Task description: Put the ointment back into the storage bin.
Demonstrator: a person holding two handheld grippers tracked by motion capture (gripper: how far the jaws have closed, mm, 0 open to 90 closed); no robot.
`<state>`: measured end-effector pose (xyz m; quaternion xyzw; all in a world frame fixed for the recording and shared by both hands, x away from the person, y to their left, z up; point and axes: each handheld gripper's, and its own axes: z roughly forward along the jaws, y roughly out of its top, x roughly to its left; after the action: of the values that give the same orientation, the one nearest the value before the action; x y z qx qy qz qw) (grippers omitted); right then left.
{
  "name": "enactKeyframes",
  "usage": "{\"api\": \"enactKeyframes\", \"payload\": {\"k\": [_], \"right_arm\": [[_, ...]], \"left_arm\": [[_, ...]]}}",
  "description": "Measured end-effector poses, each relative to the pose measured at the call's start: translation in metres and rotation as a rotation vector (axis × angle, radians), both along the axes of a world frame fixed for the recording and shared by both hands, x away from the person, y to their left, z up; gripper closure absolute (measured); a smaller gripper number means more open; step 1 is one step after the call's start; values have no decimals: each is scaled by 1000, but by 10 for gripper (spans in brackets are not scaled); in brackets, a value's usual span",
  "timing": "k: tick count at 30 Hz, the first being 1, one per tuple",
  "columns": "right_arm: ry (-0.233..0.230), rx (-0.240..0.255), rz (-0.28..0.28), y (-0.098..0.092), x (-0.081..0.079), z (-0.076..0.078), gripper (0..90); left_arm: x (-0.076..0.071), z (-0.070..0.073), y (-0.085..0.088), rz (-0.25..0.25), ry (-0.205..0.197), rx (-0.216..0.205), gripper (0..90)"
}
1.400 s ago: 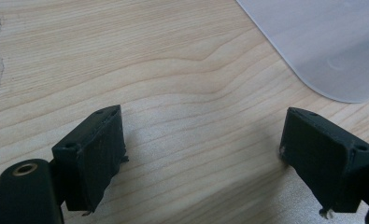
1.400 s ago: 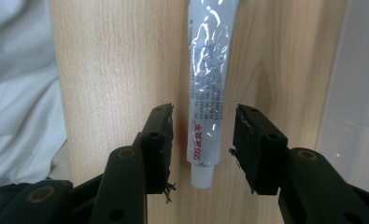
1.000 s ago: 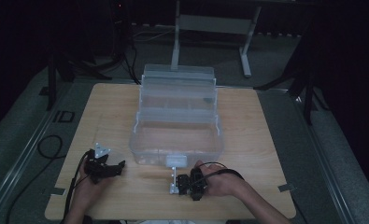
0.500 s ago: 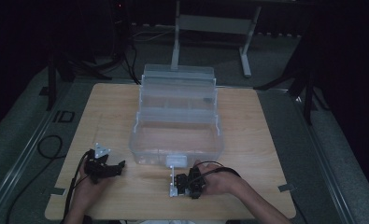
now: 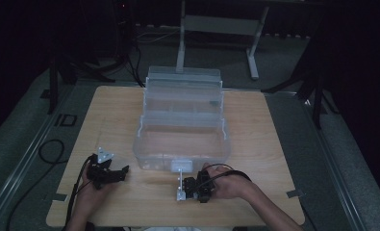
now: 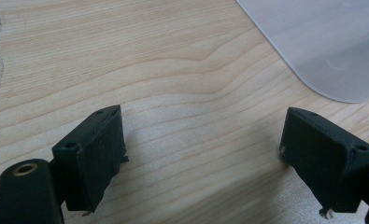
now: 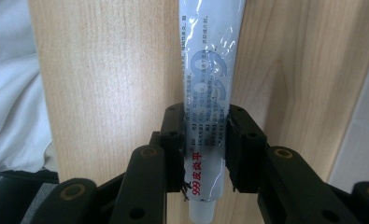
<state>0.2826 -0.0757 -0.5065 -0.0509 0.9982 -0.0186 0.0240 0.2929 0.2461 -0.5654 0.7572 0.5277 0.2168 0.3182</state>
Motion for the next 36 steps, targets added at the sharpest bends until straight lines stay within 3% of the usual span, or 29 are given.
{"api": "enactKeyframes", "payload": {"k": [20, 36], "right_arm": [[-20, 9, -13, -21, -4, 17, 705], [-71, 24, -38, -39, 4, 47, 704]], "left_arm": [[0, 0, 0, 0, 0, 0, 144], [0, 0, 0, 0, 0, 0, 144]]}}
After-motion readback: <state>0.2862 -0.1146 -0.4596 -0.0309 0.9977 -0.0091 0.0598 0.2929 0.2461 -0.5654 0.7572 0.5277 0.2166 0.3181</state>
